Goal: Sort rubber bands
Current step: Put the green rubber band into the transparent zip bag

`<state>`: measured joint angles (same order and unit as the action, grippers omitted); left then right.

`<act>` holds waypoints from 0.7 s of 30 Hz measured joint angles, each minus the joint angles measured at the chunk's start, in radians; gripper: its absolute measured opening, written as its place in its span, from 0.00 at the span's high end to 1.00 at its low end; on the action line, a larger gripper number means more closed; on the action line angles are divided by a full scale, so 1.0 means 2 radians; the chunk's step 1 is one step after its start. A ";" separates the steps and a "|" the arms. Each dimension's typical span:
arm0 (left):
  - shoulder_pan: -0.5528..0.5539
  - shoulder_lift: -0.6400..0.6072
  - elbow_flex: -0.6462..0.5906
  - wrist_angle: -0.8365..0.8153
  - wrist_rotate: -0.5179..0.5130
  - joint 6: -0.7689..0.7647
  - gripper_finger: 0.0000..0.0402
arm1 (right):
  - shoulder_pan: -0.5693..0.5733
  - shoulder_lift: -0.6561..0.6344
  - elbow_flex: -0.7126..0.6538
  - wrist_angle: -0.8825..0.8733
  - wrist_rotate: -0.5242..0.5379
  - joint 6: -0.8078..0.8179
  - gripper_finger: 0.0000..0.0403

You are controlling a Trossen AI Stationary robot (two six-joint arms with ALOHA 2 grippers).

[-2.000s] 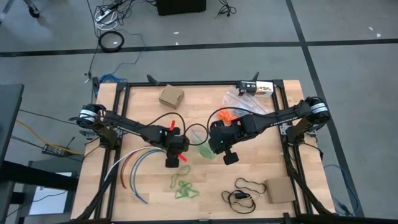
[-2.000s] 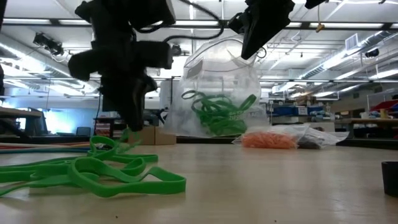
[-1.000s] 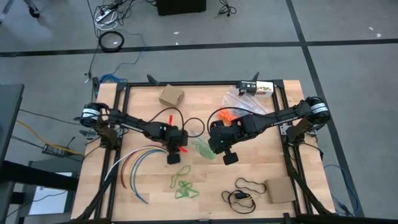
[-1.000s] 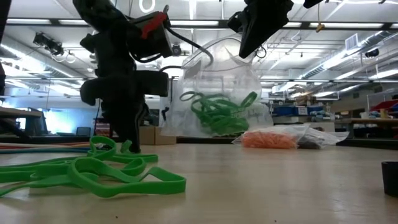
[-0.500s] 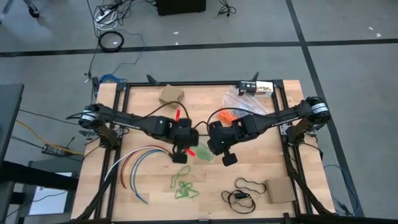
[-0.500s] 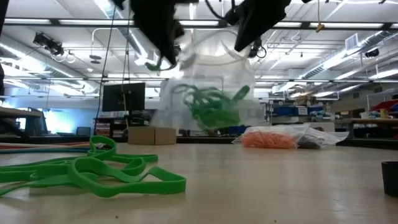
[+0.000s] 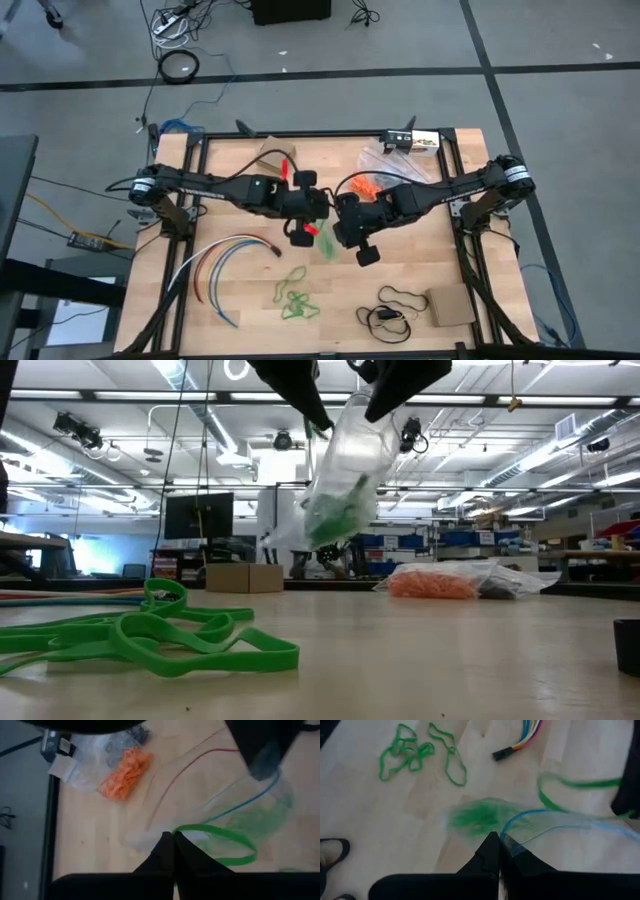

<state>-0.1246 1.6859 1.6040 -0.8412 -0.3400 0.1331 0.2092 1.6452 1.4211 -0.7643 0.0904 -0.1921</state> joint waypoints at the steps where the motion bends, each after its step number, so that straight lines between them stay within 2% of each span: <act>1: -0.001 0.000 0.000 -0.001 0.007 -0.003 1.00 | -0.001 0.000 0.000 -0.003 0.001 0.000 1.00; 4: -0.007 0.000 0.000 -0.004 0.024 -0.017 1.00 | -0.003 0.001 -0.001 -0.011 0.001 0.000 1.00; 11: -0.017 0.000 0.005 0.000 0.028 -0.018 1.00 | 0.001 0.001 -0.001 -0.023 0.002 0.002 1.00; 21: -0.017 0.000 0.008 0.014 -0.006 0.013 1.00 | 0.023 0.002 -0.001 -0.034 0.028 -0.022 1.00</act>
<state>-0.1595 1.6859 1.6199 -0.8139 -0.3514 0.1592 0.2560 1.6482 1.4193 -0.8332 0.1469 -0.2359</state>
